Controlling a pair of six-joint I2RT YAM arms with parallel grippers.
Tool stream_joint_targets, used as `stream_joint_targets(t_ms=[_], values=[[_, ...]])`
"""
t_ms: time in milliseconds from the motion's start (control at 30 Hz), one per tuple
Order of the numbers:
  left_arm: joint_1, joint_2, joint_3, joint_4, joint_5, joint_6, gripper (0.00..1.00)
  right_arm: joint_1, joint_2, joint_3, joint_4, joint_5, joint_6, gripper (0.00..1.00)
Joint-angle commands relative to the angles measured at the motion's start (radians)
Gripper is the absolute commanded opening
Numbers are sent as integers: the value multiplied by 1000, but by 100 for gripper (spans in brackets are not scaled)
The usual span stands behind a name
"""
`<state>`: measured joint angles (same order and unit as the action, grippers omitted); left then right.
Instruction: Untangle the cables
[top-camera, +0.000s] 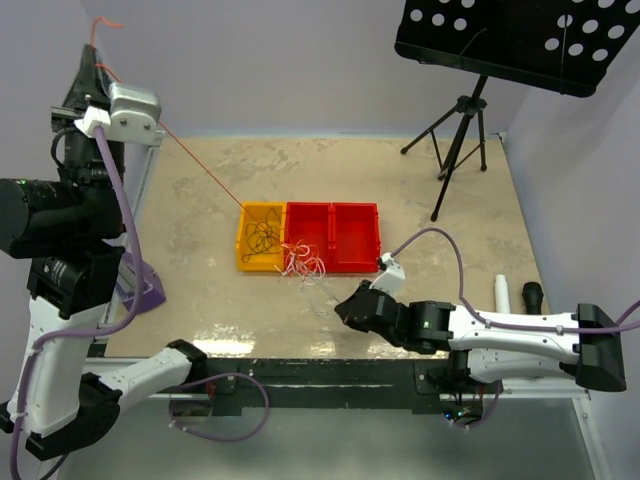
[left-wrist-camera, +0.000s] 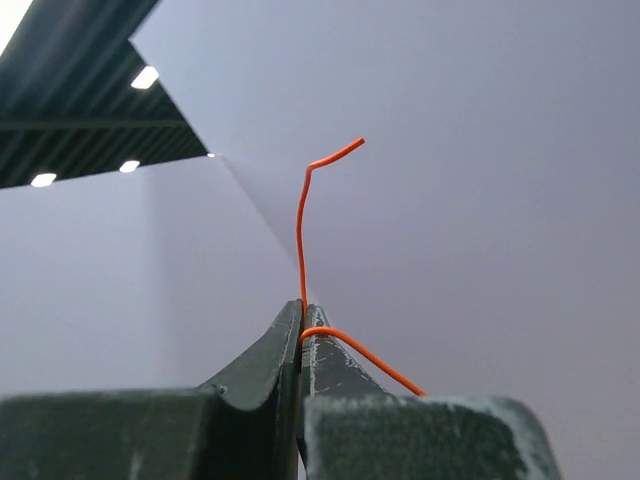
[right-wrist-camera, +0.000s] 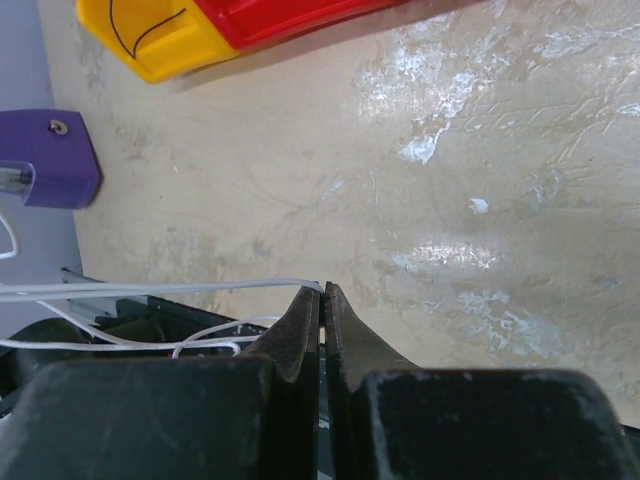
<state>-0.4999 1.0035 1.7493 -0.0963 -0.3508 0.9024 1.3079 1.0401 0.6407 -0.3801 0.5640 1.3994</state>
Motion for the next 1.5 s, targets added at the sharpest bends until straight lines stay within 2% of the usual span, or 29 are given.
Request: stream_joint_targets(t_ms=[0,67,167,367,433,467,533,567,600,667,700,767,900,1000,1167,1267,1467], values=[[8,20,136,457,-132,228,0,1,12,-23,-189,25,7,0],[6,44,186,448,-132,243,0,2,18,-13,-195,27,-3,0],[6,52,184,455,-117,253,0,4,43,7,-223,39,-10,0],[3,86,194,552,-96,306,0,16,46,2,-229,39,13,0],[3,125,254,599,-91,335,0,17,38,1,-227,34,13,0],[3,148,297,598,-94,326,0,17,38,1,-230,33,13,0],[1,156,361,468,-80,221,0,22,41,7,-235,34,15,0],[1,129,331,375,-53,179,0,22,41,10,-237,36,15,0],[1,91,252,356,-34,170,0,22,41,13,-237,40,15,0],[1,21,42,400,-24,161,0,24,44,25,-235,45,9,0],[1,0,7,300,-4,108,0,24,49,34,-235,48,6,0],[1,-44,-69,-39,99,-24,0,33,46,53,-232,59,-2,0],[1,-195,-406,-374,465,-82,0,33,29,89,-238,77,-17,0],[1,-238,-589,-557,622,-79,0,34,29,115,-276,97,-16,0],[1,-261,-830,-678,650,41,0,33,8,160,-356,131,9,0],[0,-261,-915,-730,671,121,0,33,-8,169,-355,132,7,0],[-8,-229,-975,-781,736,185,26,34,23,149,-316,102,-3,0]])
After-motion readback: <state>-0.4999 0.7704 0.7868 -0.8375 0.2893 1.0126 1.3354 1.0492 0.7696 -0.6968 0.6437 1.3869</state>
